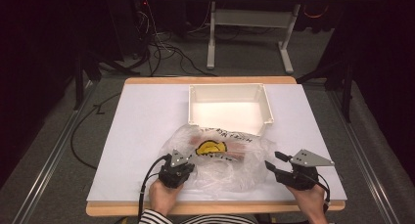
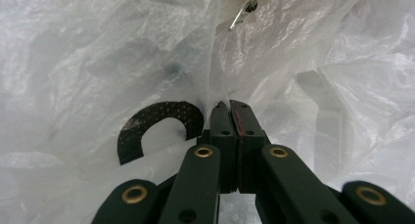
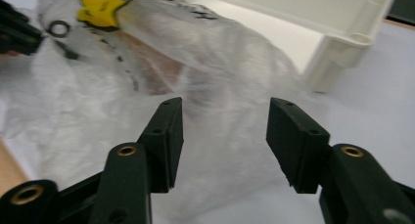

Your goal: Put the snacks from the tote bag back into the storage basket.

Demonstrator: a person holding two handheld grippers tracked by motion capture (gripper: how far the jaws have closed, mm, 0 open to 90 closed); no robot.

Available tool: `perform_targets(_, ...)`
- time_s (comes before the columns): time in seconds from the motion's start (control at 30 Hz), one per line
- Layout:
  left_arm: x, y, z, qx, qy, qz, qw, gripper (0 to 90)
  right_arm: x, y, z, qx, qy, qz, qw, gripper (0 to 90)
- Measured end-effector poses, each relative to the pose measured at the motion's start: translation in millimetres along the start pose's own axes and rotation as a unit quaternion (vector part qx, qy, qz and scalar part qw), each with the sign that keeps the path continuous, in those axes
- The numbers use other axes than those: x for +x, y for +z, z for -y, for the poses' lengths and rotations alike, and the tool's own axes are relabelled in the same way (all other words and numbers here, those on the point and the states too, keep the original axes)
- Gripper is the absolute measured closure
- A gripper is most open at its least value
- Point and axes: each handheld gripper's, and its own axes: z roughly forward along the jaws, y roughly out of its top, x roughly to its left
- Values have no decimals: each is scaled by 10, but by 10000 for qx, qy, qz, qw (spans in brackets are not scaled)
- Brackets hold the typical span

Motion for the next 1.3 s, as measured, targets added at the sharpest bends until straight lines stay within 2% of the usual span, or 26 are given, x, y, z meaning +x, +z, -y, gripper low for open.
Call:
perform_targets(0.07,-7,5,-4,4,13,25,10000,897,17,8,-6,5,6,-46,10000,454)
perform_targets(0.13,-19,9,-8,11,13,68,10000,900,73,67,-28,47,15,-176,9998,426)
perform_targets(0.2,-36,11,-18,57,64,142,9999,900,104,173,-43,204,93,-238,9995,405)
perform_targets(0.27,-51,15,-19,55,93,165,9998,900,107,198,-43,215,108,-243,9994,408)
perform_targets(0.33,-75,19,-20,55,128,203,9997,900,98,272,-37,299,130,-264,9991,493)
perform_targets(0.4,-102,23,-22,63,169,259,9995,900,68,342,-18,434,105,-334,9984,673)
perform_targets(0.43,-102,23,-22,63,169,259,9995,900,68,342,-18,434,105,-334,9984,673)
perform_targets(0.47,-124,25,-21,66,177,316,9993,900,39,380,-5,555,119,-401,9976,775)
perform_targets(0.5,-124,25,-21,66,177,316,9993,900,39,380,-5,555,119,-401,9976,775)
perform_targets(0.53,-149,25,-24,75,220,357,9991,900,14,391,2,635,61,-362,9973,845)
perform_targets(0.57,-149,25,-24,75,220,357,9991,900,14,391,2,635,61,-362,9973,845)
perform_targets(0.6,-177,16,-24,75,265,409,9988,900,-24,382,8,651,39,-299,9974,885)
perform_targets(0.67,-198,5,-27,47,288,467,9985,900,-43,377,10,649,10,-271,9975,890)
perform_targets(0.8,-250,-42,-52,-41,297,551,9980,900,-178,311,16,641,34,-3,9979,897)
perform_targets(1.1,-337,-140,-107,-127,446,595,9972,896,-376,306,47,747,100,296,9967,898)
perform_targets(1.13,-358,-179,-125,-181,469,535,9973,822,-411,331,58,769,124,324,9964,897)
perform_targets(1.23,-394,-246,-152,-315,566,465,9968,698,-438,358,67,795,139,357,9961,896)
perform_targets(1.27,-410,-285,-168,-391,599,401,9966,698,-446,370,74,809,157,368,9959,896)
perform_targets(1.3,-424,-332,-192,-458,651,322,9963,647,-453,385,81,824,157,362,9958,895)
